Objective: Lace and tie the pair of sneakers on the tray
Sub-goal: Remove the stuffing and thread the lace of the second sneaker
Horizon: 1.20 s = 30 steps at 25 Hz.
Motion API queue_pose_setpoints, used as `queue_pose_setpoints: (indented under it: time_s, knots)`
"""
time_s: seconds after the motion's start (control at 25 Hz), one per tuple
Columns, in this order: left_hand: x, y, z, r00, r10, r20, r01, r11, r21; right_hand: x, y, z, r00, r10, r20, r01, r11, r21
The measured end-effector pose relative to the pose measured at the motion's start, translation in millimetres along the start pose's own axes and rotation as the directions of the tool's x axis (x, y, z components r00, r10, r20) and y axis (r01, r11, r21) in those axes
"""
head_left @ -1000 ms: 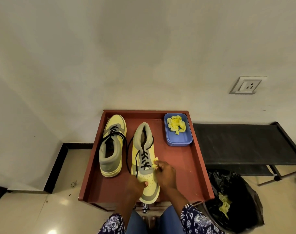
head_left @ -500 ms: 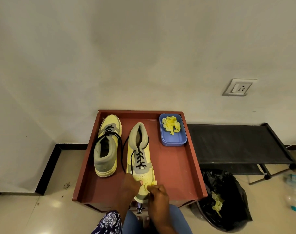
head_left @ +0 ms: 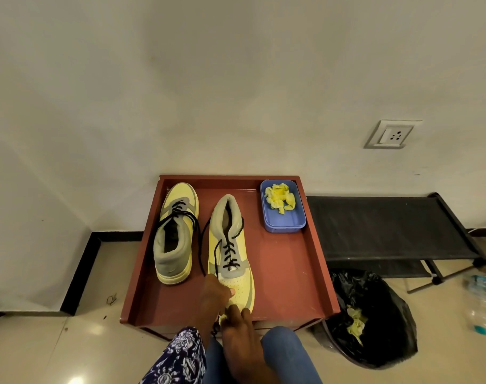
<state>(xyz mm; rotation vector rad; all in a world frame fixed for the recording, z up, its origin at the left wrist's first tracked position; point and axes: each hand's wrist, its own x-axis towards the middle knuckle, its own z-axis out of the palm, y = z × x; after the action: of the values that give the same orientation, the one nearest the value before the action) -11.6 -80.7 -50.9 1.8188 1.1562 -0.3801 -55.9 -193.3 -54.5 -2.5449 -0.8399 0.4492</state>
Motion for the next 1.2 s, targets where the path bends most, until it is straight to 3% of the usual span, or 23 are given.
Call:
queue_pose_setpoints:
  time_s: [0.08,0.24,0.28,0.32,0.4,0.52,0.64,0.76,1.04,1.2]
  knots:
    - [1.4,0.0,0.6,1.000,-0.001,-0.007,0.001,1.000,0.013,1.0,0.3,-4.5,0.994,-0.023,0.110,0.032,0.996,-0.079]
    - [1.5,-1.0,1.7,1.000,0.025,-0.006,-0.025,0.999,0.040,0.0,24.0,-8.4,0.994,-0.107,0.014,0.107,0.994,0.035]
    - [1.5,-1.7,1.3,0.999,0.039,-0.011,-0.039,0.998,0.042,-0.5,29.1,-12.8,0.999,-0.046,0.001,0.045,0.981,0.189]
    - [2.5,-2.5,1.3,0.999,0.041,-0.012,-0.040,0.999,0.032,2.6,35.6,-11.5,0.997,-0.026,-0.077,0.038,0.988,0.147]
    - [2.5,-2.7,2.3,0.999,0.040,-0.008,-0.040,0.999,0.023,9.4,43.2,-21.2,0.999,0.027,-0.040,-0.021,0.989,0.143]
    - [0.1,-2.5,2.4,0.999,0.038,-0.004,-0.038,0.999,0.018,23.1,47.6,-30.2,0.966,0.256,-0.044,-0.218,0.892,0.397]
    - [-3.1,-0.7,0.0,0.999,0.053,-0.001,-0.053,0.998,0.040,29.9,50.9,-34.5,0.928,0.371,-0.037,-0.321,0.846,0.426]
    - [-3.4,-0.4,-0.2,0.999,0.050,0.007,-0.050,0.996,0.074,43.5,50.8,-40.6,0.914,0.406,0.003,-0.357,0.802,0.480]
    - [-1.3,-2.2,-1.9,0.997,0.075,0.003,-0.075,0.992,0.101,87.2,45.7,-54.1,0.875,0.481,-0.053,-0.393,0.770,0.502]
    - [-0.7,-3.0,-0.3,0.997,0.080,0.016,-0.081,0.991,0.110,110.4,40.7,-61.5,0.893,0.449,-0.047,-0.365,0.778,0.511]
